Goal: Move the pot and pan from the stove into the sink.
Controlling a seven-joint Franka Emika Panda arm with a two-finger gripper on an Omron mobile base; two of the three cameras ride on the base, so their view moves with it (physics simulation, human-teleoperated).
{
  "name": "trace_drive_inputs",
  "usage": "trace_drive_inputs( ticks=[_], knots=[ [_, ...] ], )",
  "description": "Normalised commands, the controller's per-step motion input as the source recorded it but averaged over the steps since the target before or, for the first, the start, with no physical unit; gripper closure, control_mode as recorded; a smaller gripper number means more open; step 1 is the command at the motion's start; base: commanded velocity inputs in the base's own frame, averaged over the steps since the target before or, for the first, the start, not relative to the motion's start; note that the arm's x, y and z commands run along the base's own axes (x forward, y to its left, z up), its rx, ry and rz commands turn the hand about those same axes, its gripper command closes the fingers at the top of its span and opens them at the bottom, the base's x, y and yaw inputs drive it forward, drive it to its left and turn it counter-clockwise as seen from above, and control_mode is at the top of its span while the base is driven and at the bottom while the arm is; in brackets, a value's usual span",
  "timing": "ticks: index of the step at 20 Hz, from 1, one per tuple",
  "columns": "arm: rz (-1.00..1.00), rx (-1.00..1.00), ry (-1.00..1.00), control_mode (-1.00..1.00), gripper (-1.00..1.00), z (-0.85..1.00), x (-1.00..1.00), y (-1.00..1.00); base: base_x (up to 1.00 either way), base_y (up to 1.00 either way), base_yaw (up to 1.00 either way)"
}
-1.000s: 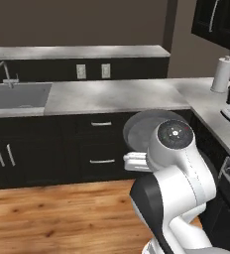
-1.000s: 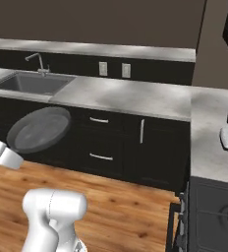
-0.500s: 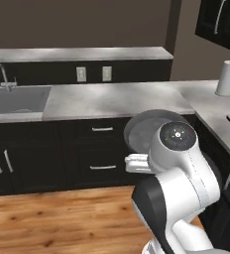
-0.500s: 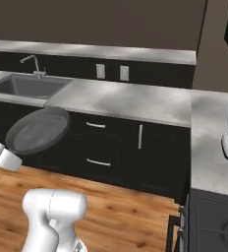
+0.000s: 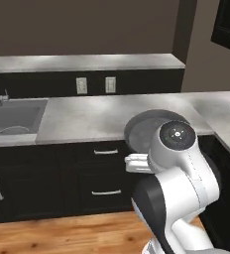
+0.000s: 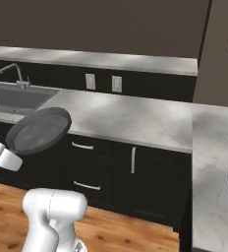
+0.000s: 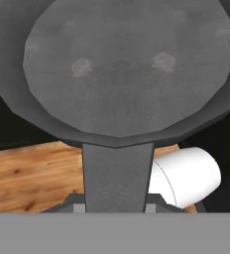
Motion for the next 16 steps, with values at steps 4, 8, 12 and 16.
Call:
trace_drive_inputs(
  ticks=[4,8,12,16],
  knots=[
    [0.0,0.0,0.0,1.0,1.0,0.0,0.0,0.0,0.83,0.2,0.0],
    [0.0,0.0,0.0,1.0,1.0,0.0,0.0,0.0,0.64,0.22,0.0],
    [0.0,0.0,0.0,1.0,1.0,0.0,0.0,0.0,0.27,0.48,0.02],
    [0.0,0.0,0.0,1.0,1.0,0.0,0.0,0.0,0.14,0.83,0.04]
  ],
)
